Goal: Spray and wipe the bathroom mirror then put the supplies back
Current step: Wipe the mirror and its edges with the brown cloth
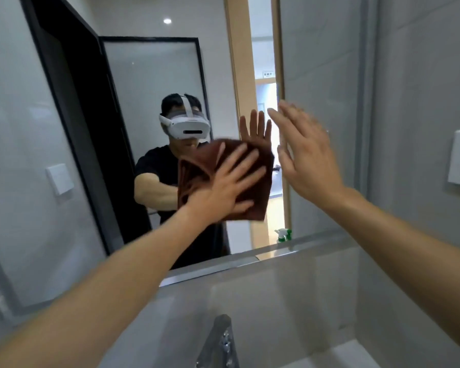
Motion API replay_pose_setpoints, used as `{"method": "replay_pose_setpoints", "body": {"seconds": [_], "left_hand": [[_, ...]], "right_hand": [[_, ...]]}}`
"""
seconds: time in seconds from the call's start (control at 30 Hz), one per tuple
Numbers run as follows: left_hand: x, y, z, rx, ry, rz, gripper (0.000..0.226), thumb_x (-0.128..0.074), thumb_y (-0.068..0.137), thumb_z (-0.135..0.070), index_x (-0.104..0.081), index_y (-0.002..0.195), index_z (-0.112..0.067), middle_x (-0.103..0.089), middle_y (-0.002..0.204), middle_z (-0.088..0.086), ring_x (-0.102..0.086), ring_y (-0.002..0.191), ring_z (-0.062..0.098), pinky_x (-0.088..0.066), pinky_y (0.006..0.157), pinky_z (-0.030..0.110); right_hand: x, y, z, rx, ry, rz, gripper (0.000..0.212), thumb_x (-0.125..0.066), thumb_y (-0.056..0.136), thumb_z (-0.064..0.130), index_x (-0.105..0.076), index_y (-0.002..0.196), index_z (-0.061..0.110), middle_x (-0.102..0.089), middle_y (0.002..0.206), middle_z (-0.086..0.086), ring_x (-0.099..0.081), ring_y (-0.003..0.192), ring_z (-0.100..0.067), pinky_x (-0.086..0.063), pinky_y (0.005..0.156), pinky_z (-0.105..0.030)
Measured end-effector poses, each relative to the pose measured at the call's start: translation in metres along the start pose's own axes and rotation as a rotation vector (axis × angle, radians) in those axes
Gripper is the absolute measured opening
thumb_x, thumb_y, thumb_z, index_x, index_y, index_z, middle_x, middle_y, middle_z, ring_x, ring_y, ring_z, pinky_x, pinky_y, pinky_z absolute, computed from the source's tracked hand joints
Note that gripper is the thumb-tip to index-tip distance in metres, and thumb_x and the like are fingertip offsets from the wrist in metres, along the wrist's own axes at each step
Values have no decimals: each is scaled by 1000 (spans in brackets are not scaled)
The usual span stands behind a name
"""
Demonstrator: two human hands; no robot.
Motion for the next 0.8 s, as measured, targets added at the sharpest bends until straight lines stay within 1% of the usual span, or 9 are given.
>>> {"method": "replay_pose_setpoints", "body": {"seconds": [0.13, 0.27, 0.33, 0.4, 0.5, 0.57, 0.63, 0.73, 0.8], "left_hand": [[32, 78, 59, 262, 87, -18, 78, -50, 90, -62, -29, 157, -27, -20, 166, 12, -13, 153, 37, -2, 120, 63], [23, 82, 33, 392, 76, -53, 78, -47, 91, -59, -26, 158, -25, -16, 166, 15, -11, 153, 38, -1, 120, 65], [1, 67, -5, 353, 32, -54, 78, -52, 91, -55, -27, 158, -24, -17, 165, 17, -11, 153, 39, 2, 120, 65], [-26, 44, -59, 248, -27, -32, 81, -61, 88, -52, -31, 156, -21, -19, 164, 18, -9, 153, 39, 4, 120, 64], [-70, 4, -142, 59, -42, 96, 86, -71, 81, -49, -37, 154, -19, -20, 163, 18, 0, 153, 40, 7, 119, 65], [-89, -15, -174, -41, -14, 165, 87, -74, 78, -49, -40, 152, -18, -25, 162, 17, -8, 152, 40, 10, 119, 63], [-94, -20, -186, -117, -12, 195, 88, -75, 76, -50, -42, 152, -19, -31, 161, 17, -16, 149, 39, 4, 120, 63], [-86, 6, -175, -182, -53, 181, 91, -79, 71, -52, -46, 149, -20, -33, 160, 15, -17, 149, 39, -6, 117, 64], [-72, 51, -143, -128, -41, 84, 92, -82, 66, -51, -50, 146, -19, -36, 158, 17, -20, 148, 41, 2, 120, 62]], "right_hand": [[19, 11, -8, 11, -32, -35, 64, -50, 95, 12, -32, 155, 22, -31, 162, -5, -25, 151, -23, -21, 122, -42], [23, 7, -26, 6, -61, -18, 64, -51, 95, 13, -32, 156, 22, -31, 162, -4, -26, 150, -24, -22, 123, -44], [22, -1, -36, -24, -72, 3, 64, -52, 95, 13, -32, 155, 23, -31, 162, -4, -26, 150, -23, -21, 123, -42], [20, -11, -46, -47, -81, 38, 64, -52, 96, 13, -31, 155, 24, -30, 162, -4, -26, 150, -21, -20, 124, -40], [21, -27, -60, -57, -101, 75, 63, -50, 96, 13, -31, 155, 24, -31, 162, -5, -27, 149, -21, -23, 123, -42], [26, -33, -69, -51, -128, 90, 64, -51, 96, 12, -32, 155, 24, -33, 161, -5, -29, 148, -21, -25, 122, -42], [31, -36, -77, -52, -146, 107, 66, -54, 95, 10, -31, 155, 26, -33, 161, -4, -29, 148, -21, -26, 122, -41], [41, -33, -86, -54, -154, 112, 68, -55, 94, 10, -31, 155, 26, -33, 161, -4, -30, 148, -21, -27, 122, -42], [48, -23, -88, -42, -160, 100, 67, -54, 93, 9, -32, 155, 25, -34, 160, -5, -31, 147, -22, -28, 121, -43]]}}
Point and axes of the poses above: each hand's wrist, its own y-axis towards the middle knuckle, its own x-axis out of the back of the hand, z = x × y, the point moved 8 cm from there along y, towards the middle knuckle
